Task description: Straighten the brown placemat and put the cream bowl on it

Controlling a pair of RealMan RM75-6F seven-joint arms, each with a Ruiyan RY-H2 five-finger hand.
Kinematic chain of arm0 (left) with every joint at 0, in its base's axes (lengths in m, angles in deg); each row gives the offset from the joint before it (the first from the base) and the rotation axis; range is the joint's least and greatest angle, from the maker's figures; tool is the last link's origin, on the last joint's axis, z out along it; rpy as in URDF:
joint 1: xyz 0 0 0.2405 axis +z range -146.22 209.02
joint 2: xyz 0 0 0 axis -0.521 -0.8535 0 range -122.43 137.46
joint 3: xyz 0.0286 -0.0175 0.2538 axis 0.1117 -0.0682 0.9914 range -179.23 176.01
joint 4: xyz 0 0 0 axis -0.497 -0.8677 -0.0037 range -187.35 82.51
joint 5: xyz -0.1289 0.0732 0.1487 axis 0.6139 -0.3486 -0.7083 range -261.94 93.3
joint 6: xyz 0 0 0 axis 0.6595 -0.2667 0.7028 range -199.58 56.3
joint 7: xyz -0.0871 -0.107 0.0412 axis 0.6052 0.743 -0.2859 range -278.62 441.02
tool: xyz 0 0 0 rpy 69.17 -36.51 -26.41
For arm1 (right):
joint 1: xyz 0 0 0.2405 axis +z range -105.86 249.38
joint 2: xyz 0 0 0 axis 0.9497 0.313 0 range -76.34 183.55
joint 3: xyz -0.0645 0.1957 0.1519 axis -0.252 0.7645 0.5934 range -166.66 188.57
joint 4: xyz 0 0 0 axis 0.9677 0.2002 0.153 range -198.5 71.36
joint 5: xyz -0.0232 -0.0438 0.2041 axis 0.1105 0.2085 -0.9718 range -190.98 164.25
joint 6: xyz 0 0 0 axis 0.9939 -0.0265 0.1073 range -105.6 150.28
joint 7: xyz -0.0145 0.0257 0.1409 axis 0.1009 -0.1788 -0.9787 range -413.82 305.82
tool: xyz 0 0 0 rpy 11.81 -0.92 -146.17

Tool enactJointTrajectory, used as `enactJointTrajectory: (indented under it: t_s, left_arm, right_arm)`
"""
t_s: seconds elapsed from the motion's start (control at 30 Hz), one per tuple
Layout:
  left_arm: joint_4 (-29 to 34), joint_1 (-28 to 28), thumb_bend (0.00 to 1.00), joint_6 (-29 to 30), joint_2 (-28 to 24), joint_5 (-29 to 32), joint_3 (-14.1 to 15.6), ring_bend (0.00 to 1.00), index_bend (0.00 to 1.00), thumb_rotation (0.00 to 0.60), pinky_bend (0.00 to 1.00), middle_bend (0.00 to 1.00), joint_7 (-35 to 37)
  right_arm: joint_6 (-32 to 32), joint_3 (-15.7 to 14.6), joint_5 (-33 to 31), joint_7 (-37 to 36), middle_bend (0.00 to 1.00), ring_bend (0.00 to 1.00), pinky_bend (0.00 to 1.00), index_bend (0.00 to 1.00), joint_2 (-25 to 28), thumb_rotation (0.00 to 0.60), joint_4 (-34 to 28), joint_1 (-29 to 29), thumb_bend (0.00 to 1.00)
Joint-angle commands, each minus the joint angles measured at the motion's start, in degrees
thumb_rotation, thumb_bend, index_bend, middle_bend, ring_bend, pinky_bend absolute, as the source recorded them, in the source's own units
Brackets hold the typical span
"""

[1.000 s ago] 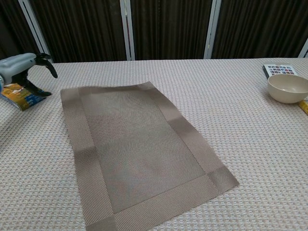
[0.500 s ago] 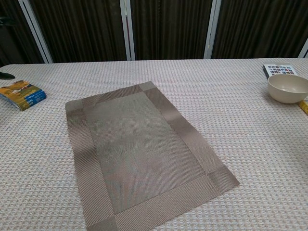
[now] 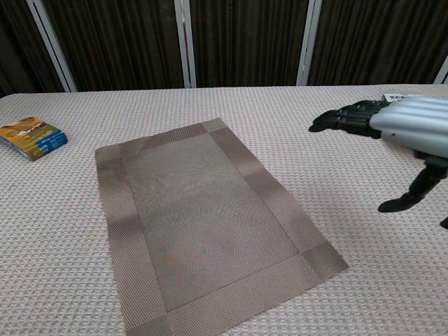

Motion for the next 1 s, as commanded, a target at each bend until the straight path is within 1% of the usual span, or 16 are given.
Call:
enactJointTrajectory:
  t_s: [0.03, 0.17, 0.27, 0.53, 0.77, 1.0]
  left_arm:
    - [0.3, 0.59, 0.0, 0.61, 0.3, -0.35, 0.68, 0.0, 0.0, 0.6, 0.0, 0.0, 0.2]
    - [-0.51, 0.59, 0.0, 0.51, 0.94, -0.57, 1.14, 0.0, 0.0, 0.6, 0.0, 0.0, 0.73]
    - [-1.13, 0.45, 0.0, 0.35, 1.06, -0.29, 1.01, 0.0, 0.0, 0.6, 0.0, 0.0, 1.29]
    - [-1.95, 0.27, 0.0, -0.07, 1.06, 0.29, 0.96, 0.0, 0.0, 0.6, 0.0, 0.0, 2.08]
    - [-2.17, 0.3, 0.0, -0.13, 1.01, 0.62, 1.07, 0.0, 0.0, 0.6, 0.0, 0.0, 2.33]
    - [-1.8, 0.26, 0.0, 0.02, 1.03, 0.15, 1.39, 0.0, 0.0, 0.6, 0.0, 0.0, 2.26]
  right_arm:
    - [-1.65, -1.13, 1.69, -0.86, 0.0, 0.0, 0.0, 0.05, -3.97, 0.6, 4.18, 1.98, 0.0]
    - [-2.09, -2.11, 2.07, -1.36, 0.0, 0.0, 0.0, 0.06, -7.44, 0.6, 7.93, 3.1, 0.0]
    - [-2.1, -3.05, 2.3, -1.76, 0.0, 0.0, 0.0, 0.06, -9.01, 0.6, 9.29, 3.46, 0.0]
    - [-1.02, -5.32, 3.2, -1.25, 0.0, 0.0, 0.0, 0.06, -9.93, 0.6, 8.04, 3.14, 0.0]
    - [-0.55, -5.76, 2.87, -0.17, 0.0, 0.0, 0.0, 0.06, -11.06, 0.6, 7.88, 3.14, 0.0]
    - [-0.17, -6.47, 2.6, 0.85, 0.0, 0.0, 0.0, 0.06, -12.7, 0.6, 9.26, 3.06, 0.0]
